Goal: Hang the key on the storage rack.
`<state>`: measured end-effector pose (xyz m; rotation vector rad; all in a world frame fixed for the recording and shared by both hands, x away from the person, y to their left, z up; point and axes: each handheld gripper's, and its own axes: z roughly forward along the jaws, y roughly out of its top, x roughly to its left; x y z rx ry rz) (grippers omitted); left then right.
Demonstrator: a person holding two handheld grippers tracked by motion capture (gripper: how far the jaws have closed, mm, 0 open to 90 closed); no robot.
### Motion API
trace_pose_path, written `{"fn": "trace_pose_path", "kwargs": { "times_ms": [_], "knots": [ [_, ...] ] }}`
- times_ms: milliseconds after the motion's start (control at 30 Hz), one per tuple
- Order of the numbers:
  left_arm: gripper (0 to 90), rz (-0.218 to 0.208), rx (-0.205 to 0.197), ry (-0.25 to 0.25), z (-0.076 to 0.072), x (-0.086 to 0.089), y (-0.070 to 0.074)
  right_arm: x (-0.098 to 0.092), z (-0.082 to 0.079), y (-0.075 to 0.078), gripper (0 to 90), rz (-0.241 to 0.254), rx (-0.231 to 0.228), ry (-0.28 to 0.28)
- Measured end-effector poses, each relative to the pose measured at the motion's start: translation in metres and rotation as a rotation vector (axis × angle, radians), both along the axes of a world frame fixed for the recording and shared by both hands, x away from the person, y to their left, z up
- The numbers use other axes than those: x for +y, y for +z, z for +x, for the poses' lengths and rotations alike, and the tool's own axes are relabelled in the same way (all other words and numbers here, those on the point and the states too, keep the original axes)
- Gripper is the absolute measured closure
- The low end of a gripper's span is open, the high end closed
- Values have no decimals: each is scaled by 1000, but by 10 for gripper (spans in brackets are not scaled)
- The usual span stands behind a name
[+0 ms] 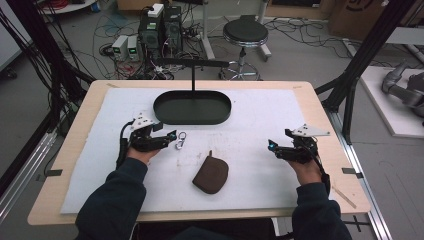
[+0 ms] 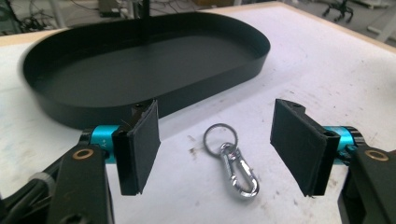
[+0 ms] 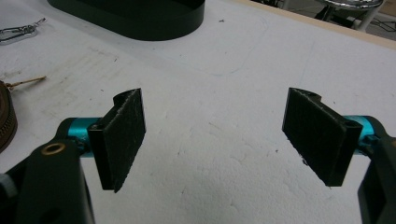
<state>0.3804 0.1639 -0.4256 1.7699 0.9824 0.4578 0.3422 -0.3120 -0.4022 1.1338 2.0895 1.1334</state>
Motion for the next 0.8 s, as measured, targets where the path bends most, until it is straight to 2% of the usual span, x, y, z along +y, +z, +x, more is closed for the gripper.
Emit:
{"fn": "trace_pose_path", "kwargs": {
  "times_ms": [67,100,133,233,300,367,500,600,667,700,767,800],
  "knots": [
    [389,15,23,-7,5,-8,-3,1,0,-1,217,-5,7,3],
    [438,15,23,-7,5,-8,-3,1,0,-1,217,-5,7,3],
    [481,33,26,-13,6,-12,-5,2,1,-1,217,-10,4,6],
    [559,59,62,-26,15,-24,-11,3,-1,-1,217,-15,6,10],
    [578,74,90,-32,19,-29,-14,3,-1,-1,217,-14,5,11],
    [586,83,96,-37,21,-32,-15,3,0,-1,217,-15,6,10],
    [578,143,141,-38,27,-42,-22,2,1,-1,217,-10,10,11],
    [579,165,154,-37,28,-45,-23,2,1,-2,217,-8,12,9],
    [638,184,161,-45,28,-46,-24,2,2,-2,217,-12,13,13],
    [639,184,161,-45,28,-46,-24,2,2,-2,217,-12,13,13],
    [655,215,156,-40,28,-49,-24,3,2,-2,217,-10,16,16],
    [721,217,160,-32,28,-48,-23,4,3,-3,217,-5,21,18]
  ]
}}
